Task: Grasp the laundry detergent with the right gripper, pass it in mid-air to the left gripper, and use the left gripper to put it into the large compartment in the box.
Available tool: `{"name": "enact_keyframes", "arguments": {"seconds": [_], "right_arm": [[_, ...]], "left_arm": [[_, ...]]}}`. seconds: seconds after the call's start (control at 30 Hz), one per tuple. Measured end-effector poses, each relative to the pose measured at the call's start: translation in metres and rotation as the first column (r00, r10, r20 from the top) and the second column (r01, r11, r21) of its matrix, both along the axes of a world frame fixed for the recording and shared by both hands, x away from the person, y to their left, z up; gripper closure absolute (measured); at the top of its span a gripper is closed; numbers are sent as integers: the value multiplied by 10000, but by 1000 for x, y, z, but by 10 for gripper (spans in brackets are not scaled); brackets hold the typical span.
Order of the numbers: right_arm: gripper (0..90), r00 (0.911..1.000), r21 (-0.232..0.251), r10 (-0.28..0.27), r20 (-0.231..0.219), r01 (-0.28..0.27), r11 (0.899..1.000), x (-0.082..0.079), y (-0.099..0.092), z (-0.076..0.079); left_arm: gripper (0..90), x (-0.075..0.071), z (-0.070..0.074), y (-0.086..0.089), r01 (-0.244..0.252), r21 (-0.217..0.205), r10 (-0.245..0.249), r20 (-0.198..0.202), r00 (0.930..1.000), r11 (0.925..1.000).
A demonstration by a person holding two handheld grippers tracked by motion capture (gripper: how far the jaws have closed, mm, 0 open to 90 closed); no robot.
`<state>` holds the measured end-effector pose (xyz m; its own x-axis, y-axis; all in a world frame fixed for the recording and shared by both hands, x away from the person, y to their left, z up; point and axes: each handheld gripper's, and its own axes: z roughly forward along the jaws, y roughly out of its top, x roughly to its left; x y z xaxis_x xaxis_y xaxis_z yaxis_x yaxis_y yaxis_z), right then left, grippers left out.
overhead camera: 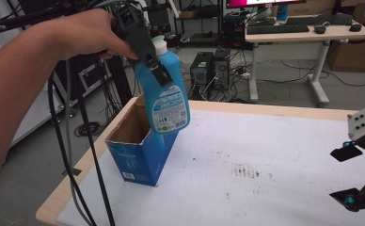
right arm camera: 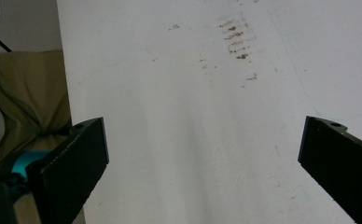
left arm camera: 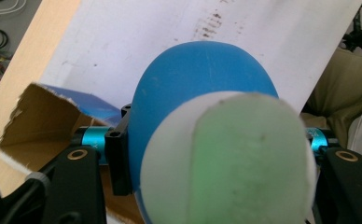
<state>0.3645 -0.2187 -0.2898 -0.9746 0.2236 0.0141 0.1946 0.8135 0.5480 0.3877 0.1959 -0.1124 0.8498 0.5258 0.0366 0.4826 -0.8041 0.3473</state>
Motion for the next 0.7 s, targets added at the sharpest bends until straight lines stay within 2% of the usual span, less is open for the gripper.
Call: {"name": "enact_keyframes", "arguments": {"seconds": [0.17, 0.2, 0.37, 0.53, 0.7], "right_arm": [[8, 10000, -26, 42, 19, -42, 10000, 1, 0, -1], [8, 10000, -41, 37, -10, -37, 10000, 1, 0, -1], [8, 10000, -89, -44, -61, 43, 10000, 5, 0, -4], [8, 9999, -87, -75, -108, 74, 9999, 8, 2, -5], [8, 9997, -214, -91, -209, 87, 9997, 10, 5, -8]], "left_arm": [[378, 0, 3, 15, -321, -133, 323, 122, 9994, 9994], [378, 0, 4, 24, -468, -145, 471, 220, 9987, 9988], [378, 1, 3, 46, -973, -134, 978, 376, 9945, 9952], [378, 5, -5, 63, -1296, 6, 1294, 558, 9900, 9916], [377, 9, -21, 78, -1363, -25, 1363, 422, 9898, 9907]]}}
